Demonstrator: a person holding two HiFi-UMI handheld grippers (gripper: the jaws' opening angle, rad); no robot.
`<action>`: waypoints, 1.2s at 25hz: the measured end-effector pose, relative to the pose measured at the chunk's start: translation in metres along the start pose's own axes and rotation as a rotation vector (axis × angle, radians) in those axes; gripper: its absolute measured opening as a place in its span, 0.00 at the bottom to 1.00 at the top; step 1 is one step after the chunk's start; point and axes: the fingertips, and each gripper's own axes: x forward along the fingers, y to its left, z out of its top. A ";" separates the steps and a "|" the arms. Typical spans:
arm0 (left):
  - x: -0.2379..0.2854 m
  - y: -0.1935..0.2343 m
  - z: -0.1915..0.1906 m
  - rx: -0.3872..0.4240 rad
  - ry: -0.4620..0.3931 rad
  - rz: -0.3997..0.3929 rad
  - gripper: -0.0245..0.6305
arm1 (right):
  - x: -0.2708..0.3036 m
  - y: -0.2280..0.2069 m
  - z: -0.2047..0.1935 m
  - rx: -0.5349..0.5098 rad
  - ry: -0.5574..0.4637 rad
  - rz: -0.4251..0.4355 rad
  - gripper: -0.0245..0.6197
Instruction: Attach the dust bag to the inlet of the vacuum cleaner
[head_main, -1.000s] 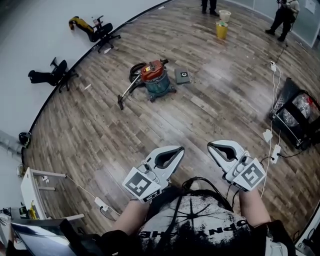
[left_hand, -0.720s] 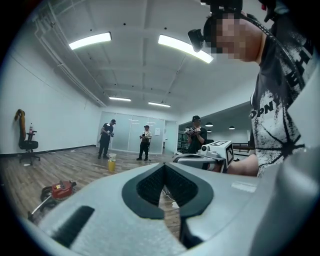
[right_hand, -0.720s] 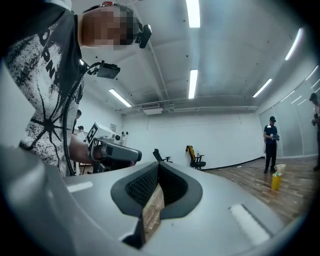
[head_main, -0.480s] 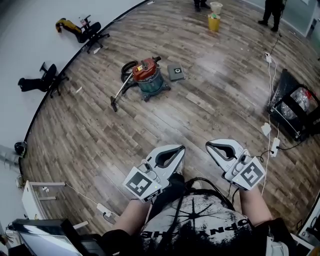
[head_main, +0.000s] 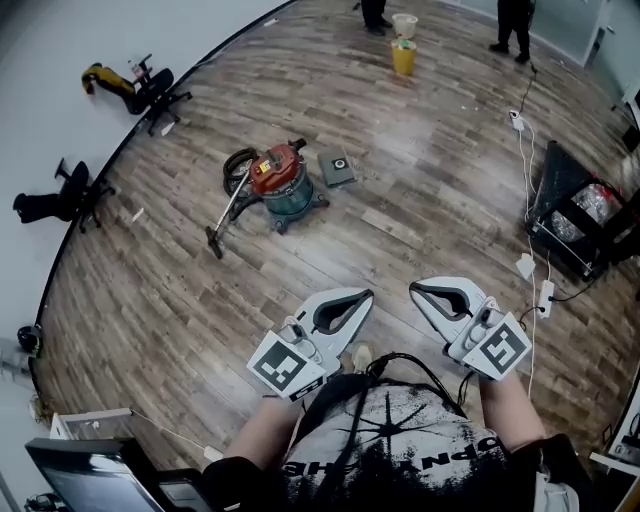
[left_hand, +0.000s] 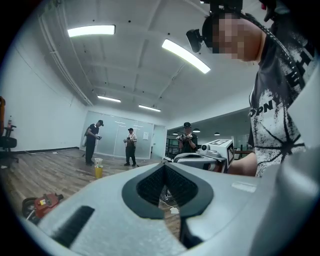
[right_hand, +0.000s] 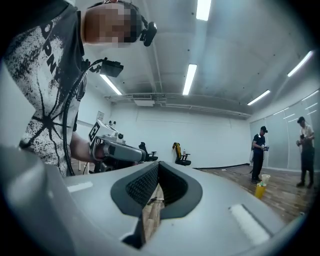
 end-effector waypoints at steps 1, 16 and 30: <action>-0.002 0.009 -0.001 -0.003 0.010 -0.006 0.04 | 0.008 -0.003 0.000 -0.003 0.001 -0.007 0.05; -0.011 0.092 0.008 0.040 -0.012 -0.083 0.04 | 0.086 -0.033 -0.009 -0.041 0.037 -0.084 0.05; 0.006 0.110 -0.006 -0.013 0.014 -0.143 0.04 | 0.087 -0.053 -0.012 -0.042 0.073 -0.151 0.05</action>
